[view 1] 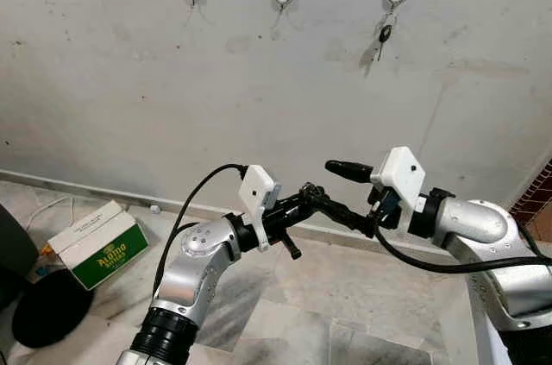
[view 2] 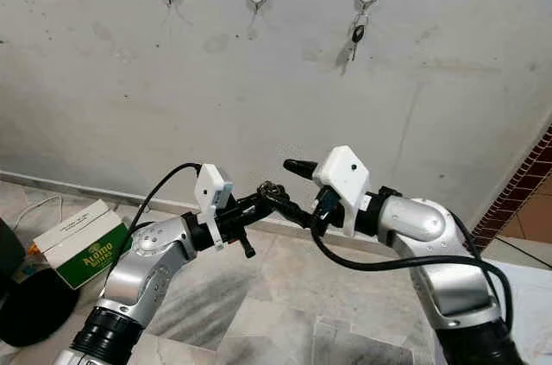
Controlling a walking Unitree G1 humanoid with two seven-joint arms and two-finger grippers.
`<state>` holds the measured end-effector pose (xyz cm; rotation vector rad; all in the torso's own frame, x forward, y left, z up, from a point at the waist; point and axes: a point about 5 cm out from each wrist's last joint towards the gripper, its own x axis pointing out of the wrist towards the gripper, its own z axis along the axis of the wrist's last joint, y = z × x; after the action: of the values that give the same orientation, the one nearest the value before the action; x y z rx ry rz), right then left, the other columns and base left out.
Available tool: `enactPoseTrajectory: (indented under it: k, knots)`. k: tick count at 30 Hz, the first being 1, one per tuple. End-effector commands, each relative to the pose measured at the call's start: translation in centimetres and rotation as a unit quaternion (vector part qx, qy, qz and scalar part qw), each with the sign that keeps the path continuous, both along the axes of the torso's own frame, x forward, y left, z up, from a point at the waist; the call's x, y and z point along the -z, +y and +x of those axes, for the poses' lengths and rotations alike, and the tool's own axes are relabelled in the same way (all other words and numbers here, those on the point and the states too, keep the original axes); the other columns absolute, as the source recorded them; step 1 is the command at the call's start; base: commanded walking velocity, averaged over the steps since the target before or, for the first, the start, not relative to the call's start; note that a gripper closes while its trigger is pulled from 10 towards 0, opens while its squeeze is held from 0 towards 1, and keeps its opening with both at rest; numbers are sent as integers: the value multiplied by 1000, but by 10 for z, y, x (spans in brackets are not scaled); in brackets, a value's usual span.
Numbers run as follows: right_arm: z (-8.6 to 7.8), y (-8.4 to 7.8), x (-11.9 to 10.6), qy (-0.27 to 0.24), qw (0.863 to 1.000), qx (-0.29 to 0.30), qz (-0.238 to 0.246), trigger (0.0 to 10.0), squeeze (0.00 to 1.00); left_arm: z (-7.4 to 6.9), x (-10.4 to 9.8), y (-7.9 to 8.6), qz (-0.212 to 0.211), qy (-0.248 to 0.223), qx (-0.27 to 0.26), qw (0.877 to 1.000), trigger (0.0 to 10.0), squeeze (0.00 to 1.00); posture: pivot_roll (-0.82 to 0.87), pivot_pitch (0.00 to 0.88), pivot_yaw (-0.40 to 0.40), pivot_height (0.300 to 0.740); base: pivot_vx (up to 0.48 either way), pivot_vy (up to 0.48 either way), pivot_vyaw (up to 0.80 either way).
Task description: Hang keys on a hook
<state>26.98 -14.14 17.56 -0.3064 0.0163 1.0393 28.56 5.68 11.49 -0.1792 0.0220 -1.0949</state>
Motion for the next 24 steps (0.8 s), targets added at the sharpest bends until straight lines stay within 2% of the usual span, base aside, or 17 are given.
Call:
enactPoseTrajectory:
  k: [1,5,17,18,19,20,21,22,23,24]
  knots:
    - [-3,5,-2,-12,1000,-8,-4,10000,0,5,-2,4,2,0,-10,1000,0,0,-70,0,101,740,0,0,0]
    - [-5,7,0,-13,1000,-10,-5,10000,0,9,-4,6,-4,3,-19,1000,0,0,-72,0,103,740,0,0,0]
    - [-3,11,4,-20,1000,2,-7,10000,0,9,-4,4,-6,3,-17,1000,0,0,-74,0,102,740,0,0,0]
    - [-2,12,4,-21,1000,4,-5,9373,0,8,-4,3,-5,3,-16,1000,0,0,-74,0,102,740,0,0,0]
    - [-2,12,4,-22,1000,5,-5,9373,0,8,-3,3,-5,4,-16,1000,0,0,-74,0,102,740,0,0,0]
    - [-1,12,4,-22,1000,6,-4,5490,0,8,-3,3,-5,4,-15,1000,0,0,-74,0,102,740,0,0,0]
    - [-1,13,4,-23,1000,8,-3,3647,0,7,-3,2,-5,4,-15,1000,0,0,-74,0,102,740,0,0,0]
    - [-1,13,4,-24,1000,7,-3,3098,0,7,-3,2,-5,4,-15,1000,0,0,-74,0,104,740,0,0,0]
    - [0,13,4,-24,1000,6,-3,941,0,8,-3,2,-5,4,-14,1000,0,0,-74,0,104,740,0,0,0]
    - [0,13,4,-23,1000,6,-3,1451,0,8,-3,2,-5,4,-14,1000,0,0,-74,0,104,740,0,0,0]
